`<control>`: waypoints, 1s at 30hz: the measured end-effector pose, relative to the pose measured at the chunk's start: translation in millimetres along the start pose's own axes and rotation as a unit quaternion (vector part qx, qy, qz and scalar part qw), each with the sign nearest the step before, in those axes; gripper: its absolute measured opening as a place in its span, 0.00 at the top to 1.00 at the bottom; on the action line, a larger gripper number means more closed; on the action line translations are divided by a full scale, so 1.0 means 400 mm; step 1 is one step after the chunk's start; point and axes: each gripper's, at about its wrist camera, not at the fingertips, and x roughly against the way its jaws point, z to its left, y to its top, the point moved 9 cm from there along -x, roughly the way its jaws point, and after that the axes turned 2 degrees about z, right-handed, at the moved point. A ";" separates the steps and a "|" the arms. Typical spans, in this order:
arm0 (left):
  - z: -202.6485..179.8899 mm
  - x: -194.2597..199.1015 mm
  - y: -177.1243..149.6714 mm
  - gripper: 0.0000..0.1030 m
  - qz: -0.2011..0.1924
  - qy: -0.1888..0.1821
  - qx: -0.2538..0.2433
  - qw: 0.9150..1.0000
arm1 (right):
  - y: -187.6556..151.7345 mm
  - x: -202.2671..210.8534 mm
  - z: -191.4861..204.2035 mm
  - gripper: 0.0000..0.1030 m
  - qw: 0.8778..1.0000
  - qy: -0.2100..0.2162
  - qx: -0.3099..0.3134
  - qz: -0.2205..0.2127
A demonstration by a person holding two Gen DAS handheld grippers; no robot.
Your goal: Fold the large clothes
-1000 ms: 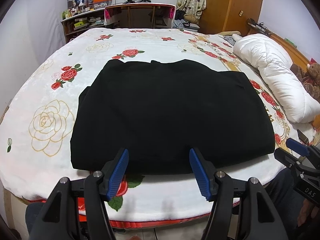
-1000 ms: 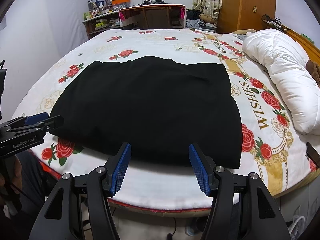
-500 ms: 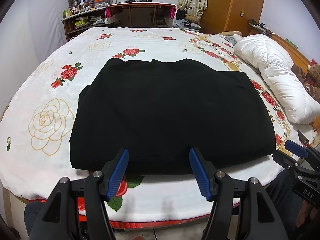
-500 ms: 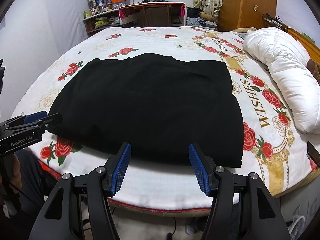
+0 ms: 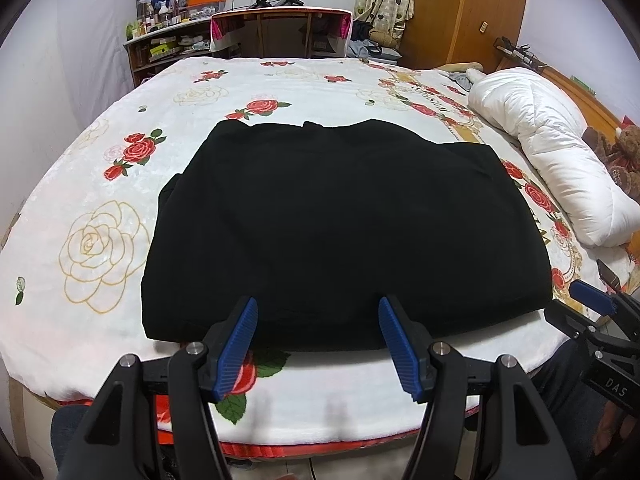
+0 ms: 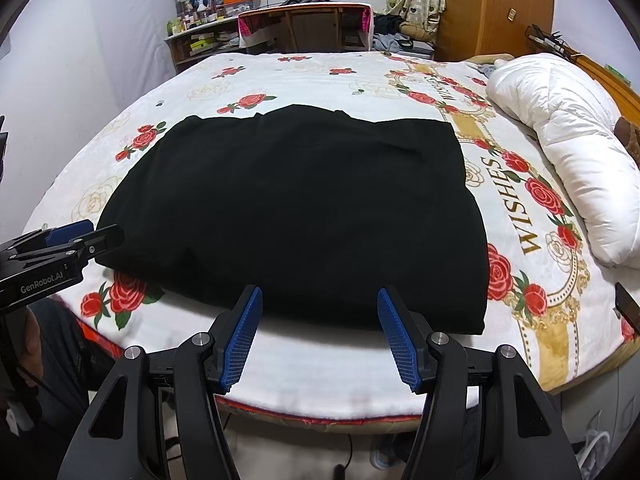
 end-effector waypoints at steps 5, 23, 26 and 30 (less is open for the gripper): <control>-0.001 0.002 0.002 0.36 0.000 -0.001 0.002 1.000 | 0.000 0.001 -0.001 0.41 1.000 0.000 -0.002 0.000; -0.005 0.001 0.000 0.36 0.007 -0.002 0.002 1.000 | 0.006 0.006 -0.006 0.41 1.000 -0.002 -0.001 0.001; -0.006 -0.001 0.000 0.37 0.007 0.001 0.000 1.000 | 0.006 0.007 -0.007 0.41 1.000 -0.002 0.000 0.001; -0.006 -0.005 -0.002 0.37 0.010 0.001 -0.003 1.000 | 0.004 0.004 -0.013 0.41 1.000 -0.003 -0.001 0.003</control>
